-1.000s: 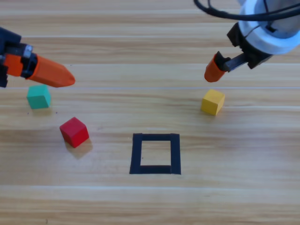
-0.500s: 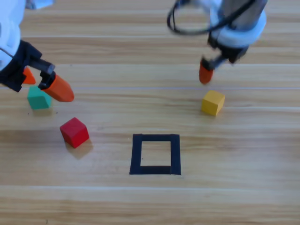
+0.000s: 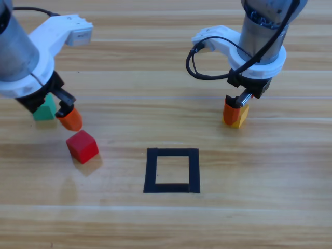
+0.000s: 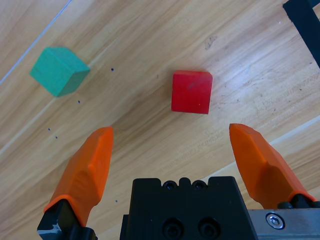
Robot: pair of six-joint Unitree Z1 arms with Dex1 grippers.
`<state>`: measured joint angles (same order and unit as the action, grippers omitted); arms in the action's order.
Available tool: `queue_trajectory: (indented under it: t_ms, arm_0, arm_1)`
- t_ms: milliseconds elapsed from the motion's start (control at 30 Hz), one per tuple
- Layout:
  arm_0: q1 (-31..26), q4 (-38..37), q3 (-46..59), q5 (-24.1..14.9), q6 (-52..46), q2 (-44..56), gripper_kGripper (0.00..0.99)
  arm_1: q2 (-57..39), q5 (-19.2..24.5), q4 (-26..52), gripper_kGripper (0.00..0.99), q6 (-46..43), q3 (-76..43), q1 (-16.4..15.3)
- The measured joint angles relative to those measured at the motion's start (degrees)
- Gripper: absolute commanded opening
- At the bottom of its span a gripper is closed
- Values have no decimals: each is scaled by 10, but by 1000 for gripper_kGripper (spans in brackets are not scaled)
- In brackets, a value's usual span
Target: Stack the blocks in the rectangular block: red at the bottom, yellow in the middle, green on top
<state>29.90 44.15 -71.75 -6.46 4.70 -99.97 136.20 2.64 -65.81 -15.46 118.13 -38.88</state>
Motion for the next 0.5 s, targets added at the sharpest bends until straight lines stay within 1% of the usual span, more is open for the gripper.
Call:
queue_trajectory:
  t_ms: [367,500]
  arm_0:
    - [2,17,-43,7,6,-80,990]
    - [3,17,-43,13,2,-102,990]
  arm_1:
    - [11,-7,0,954,-22,0,0]
    - [33,-7,0,937,-27,8,0]
